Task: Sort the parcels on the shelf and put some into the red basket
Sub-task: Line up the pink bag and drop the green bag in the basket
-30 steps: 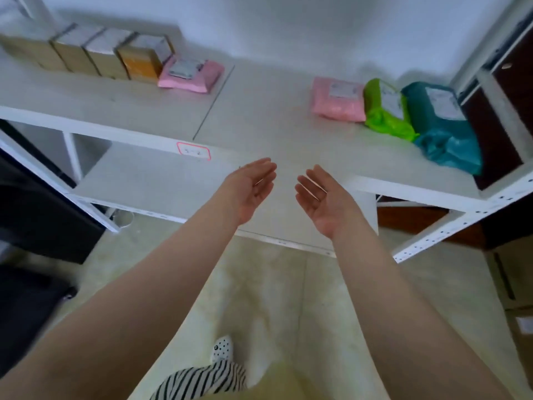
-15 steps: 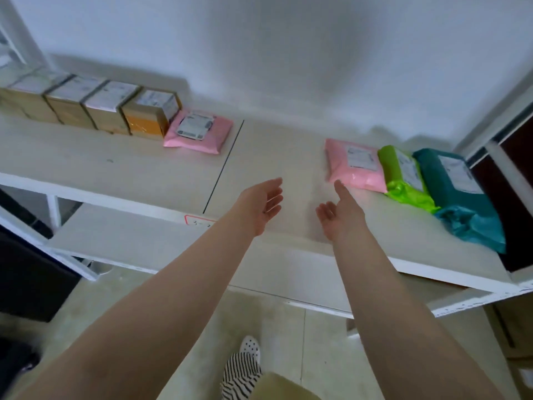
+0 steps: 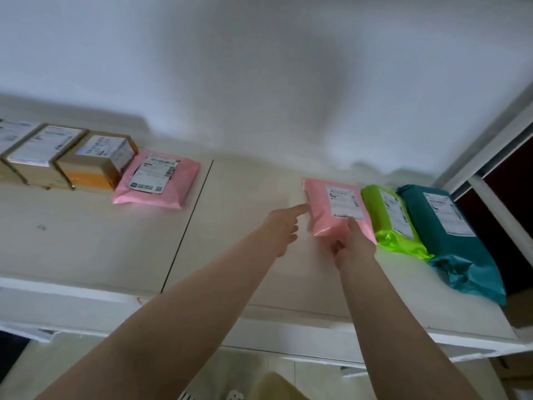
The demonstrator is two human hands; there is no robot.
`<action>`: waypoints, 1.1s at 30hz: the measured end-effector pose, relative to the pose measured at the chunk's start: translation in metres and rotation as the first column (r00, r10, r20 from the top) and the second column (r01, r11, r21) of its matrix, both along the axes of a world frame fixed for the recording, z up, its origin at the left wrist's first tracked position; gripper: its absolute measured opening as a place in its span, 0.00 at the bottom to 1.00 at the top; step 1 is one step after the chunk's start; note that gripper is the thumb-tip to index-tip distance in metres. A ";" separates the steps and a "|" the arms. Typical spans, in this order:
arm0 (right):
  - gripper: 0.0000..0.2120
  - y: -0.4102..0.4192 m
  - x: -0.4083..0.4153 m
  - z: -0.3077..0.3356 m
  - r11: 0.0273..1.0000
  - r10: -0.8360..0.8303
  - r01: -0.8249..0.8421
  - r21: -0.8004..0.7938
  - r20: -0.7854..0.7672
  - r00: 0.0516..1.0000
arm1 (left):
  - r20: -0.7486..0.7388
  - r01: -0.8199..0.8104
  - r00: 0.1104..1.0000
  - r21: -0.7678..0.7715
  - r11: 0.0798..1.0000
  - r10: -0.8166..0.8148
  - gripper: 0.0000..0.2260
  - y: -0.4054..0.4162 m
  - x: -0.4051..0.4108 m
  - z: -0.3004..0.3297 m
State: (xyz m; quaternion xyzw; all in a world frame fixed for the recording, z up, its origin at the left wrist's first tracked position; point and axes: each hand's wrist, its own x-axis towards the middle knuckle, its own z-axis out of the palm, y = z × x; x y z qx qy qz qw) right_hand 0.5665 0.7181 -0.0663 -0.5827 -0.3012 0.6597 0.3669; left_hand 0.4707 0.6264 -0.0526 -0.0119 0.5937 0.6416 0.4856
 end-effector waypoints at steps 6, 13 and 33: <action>0.08 0.005 -0.011 -0.009 0.999 -0.036 0.036 -0.005 -0.002 0.999 | -0.077 0.042 0.996 -0.083 0.996 -0.048 0.16 0.040 0.002 -0.009; 0.09 -0.005 -0.013 -0.009 0.998 -0.054 0.050 0.049 0.088 0.995 | -0.094 0.111 0.989 -0.060 0.992 -0.116 0.17 0.046 -0.006 -0.015; 0.24 -0.119 -0.092 0.014 0.857 0.499 -0.431 0.283 -0.251 0.829 | -0.513 -0.214 0.825 0.101 0.972 0.235 0.15 -0.140 -0.124 0.004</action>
